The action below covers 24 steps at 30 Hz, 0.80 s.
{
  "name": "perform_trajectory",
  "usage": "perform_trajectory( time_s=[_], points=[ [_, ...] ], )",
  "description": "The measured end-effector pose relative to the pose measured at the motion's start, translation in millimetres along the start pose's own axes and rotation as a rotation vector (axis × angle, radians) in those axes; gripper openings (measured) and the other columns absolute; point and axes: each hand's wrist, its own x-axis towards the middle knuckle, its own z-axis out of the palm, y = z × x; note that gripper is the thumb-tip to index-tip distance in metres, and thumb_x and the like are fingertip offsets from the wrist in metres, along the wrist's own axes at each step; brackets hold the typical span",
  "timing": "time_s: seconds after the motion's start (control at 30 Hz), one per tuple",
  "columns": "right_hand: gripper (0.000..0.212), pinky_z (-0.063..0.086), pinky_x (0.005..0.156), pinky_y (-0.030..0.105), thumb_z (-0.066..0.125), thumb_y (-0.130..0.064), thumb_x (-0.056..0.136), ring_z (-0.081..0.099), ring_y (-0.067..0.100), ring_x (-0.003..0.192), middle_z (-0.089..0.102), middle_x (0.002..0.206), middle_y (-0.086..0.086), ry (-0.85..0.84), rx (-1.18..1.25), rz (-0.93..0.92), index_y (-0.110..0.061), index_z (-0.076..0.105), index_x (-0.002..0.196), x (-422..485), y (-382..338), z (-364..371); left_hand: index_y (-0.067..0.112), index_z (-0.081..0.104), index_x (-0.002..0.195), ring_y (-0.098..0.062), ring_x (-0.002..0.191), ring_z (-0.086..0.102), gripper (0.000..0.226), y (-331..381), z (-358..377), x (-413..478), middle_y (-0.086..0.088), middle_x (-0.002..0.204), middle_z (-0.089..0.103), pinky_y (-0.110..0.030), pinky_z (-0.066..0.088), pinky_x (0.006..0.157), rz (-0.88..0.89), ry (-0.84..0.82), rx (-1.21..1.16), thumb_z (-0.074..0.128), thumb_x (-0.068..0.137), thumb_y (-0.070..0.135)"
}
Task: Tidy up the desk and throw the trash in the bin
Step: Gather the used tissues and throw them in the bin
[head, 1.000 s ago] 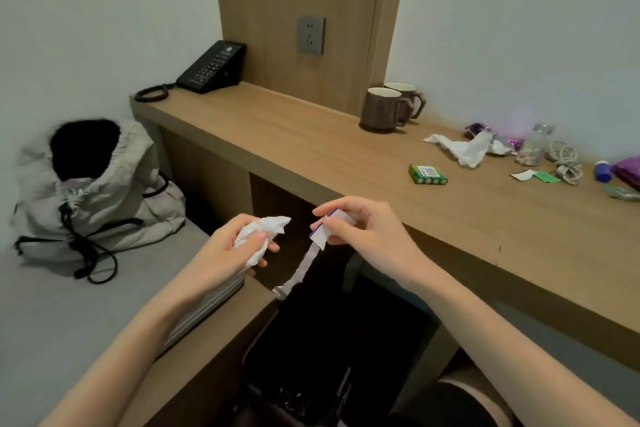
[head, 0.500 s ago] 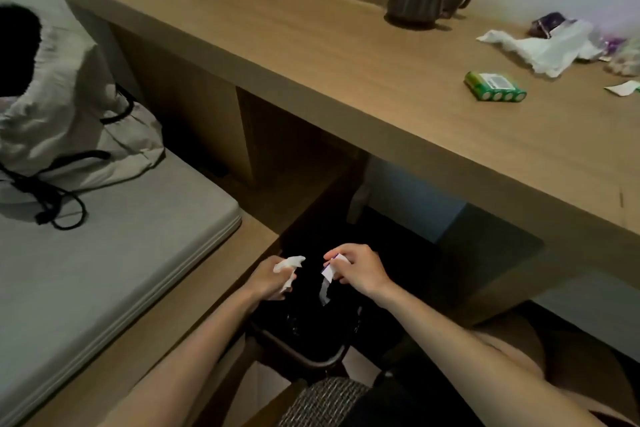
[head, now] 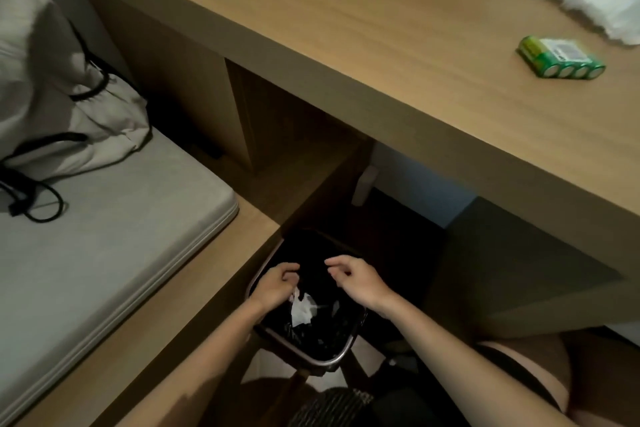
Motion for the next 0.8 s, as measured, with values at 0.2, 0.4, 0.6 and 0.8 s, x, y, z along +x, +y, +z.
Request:
perform_trajectory(
  time_s=[0.2, 0.4, 0.6, 0.8],
  points=[
    [0.026, 0.048, 0.083, 0.016, 0.051, -0.023, 0.097, 0.063, -0.006, 0.091, 0.069, 0.106, -0.015, 0.105, -0.035, -0.316, -0.03, 0.061, 0.119, -83.3, -58.3, -60.5, 0.027, 0.058, 0.117, 0.007, 0.095, 0.059, 0.024, 70.2, -40.5, -74.9, 0.011, 0.108, 0.066, -0.007, 0.045, 0.077, 0.39, 0.16, 0.107, 0.049, 0.097, 0.018],
    [0.027, 0.053, 0.086, 0.025, 0.051, -0.018, 0.097, 0.066, 0.003, 0.095, 0.07, 0.104, -0.015, 0.26, -0.047, -0.601, -0.029, 0.063, 0.118, -188.1, -121.0, -108.3, 0.034, 0.06, 0.115, 0.004, 0.092, 0.062, 0.025, 156.1, -68.3, -177.1, 0.021, 0.099, 0.067, -0.015, 0.05, 0.078, 0.768, 0.38, 0.113, 0.053, 0.094, 0.023],
    [0.027, 0.054, 0.078, 0.022, 0.054, -0.016, 0.095, 0.067, 0.006, 0.089, 0.071, 0.1, -0.015, 0.524, -0.117, -0.756, -0.029, 0.064, 0.117, -256.3, -149.8, -163.2, 0.03, 0.061, 0.117, -0.006, 0.085, 0.064, 0.026, 232.1, -75.7, -233.1, 0.018, 0.097, 0.068, -0.02, 0.053, 0.072, 0.976, 0.47, 0.055, 0.053, 0.093, 0.023],
    [0.025, 0.054, 0.075, 0.026, 0.056, -0.015, 0.094, 0.066, 0.008, 0.085, 0.071, 0.097, -0.013, 0.805, -0.166, -0.714, -0.027, 0.064, 0.114, -277.1, -141.0, -234.3, 0.028, 0.059, 0.118, -0.004, 0.086, 0.064, 0.026, 315.1, -60.9, -225.3, 0.014, 0.1, 0.068, -0.015, 0.052, 0.07, 1.049, 0.343, 0.019, 0.052, 0.095, 0.019]
  ],
)
